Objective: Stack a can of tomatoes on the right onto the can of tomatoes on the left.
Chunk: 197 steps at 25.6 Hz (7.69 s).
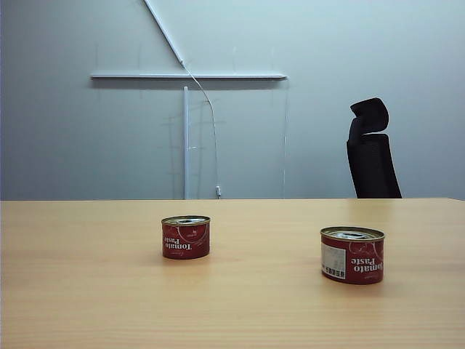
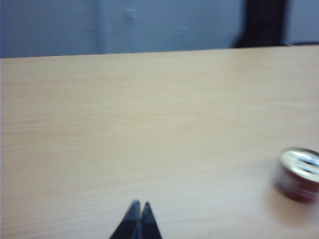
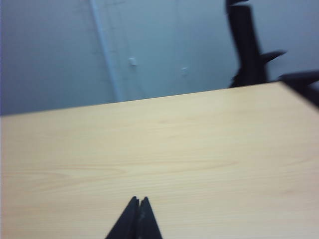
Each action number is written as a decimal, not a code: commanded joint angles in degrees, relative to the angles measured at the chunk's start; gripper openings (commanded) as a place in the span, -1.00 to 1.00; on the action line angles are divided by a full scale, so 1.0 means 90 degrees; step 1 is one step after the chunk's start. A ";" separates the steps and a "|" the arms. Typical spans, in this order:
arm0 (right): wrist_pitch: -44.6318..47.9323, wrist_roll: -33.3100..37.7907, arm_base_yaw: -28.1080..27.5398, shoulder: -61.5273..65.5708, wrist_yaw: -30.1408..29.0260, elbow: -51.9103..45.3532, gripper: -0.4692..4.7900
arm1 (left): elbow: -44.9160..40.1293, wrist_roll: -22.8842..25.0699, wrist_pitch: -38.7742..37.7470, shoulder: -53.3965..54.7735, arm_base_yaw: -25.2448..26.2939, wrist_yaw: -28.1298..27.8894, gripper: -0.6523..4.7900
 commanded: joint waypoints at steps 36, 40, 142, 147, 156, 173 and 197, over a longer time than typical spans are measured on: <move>-0.0092 -0.1132 0.3764 0.2382 0.0597 -0.0007 1.00 | 0.0022 0.0000 0.0041 0.1095 -0.4923 0.0024 -0.77; 0.0680 -0.1280 0.3738 0.3179 0.0602 -0.0007 1.00 | 0.0022 0.0000 0.0041 0.1095 -0.4923 0.0024 -0.77; 0.2365 -0.1848 0.4401 1.1618 -0.1401 0.5831 -0.16 | 0.0024 0.0000 0.0041 0.1090 -0.2582 0.0024 -0.77; 0.1824 -0.1848 0.4401 1.1463 -0.1394 0.5831 -0.15 | 0.0024 0.0000 0.0041 0.1090 -0.2582 0.0024 -0.77; 0.1770 -0.1855 0.4398 1.1402 -0.1392 0.5829 -0.14 | 0.0024 0.0000 0.0041 0.1090 -0.2584 0.0024 -0.77; 0.2385 -0.1222 0.4386 1.0530 -0.1229 0.5833 1.00 | 0.0024 0.0000 0.0036 0.1052 -0.2557 0.0024 -0.77; -0.0879 -0.0782 0.4347 0.5384 0.1479 0.5156 -0.86 | 0.0024 0.0000 0.0041 -0.0051 0.0947 0.0027 -0.77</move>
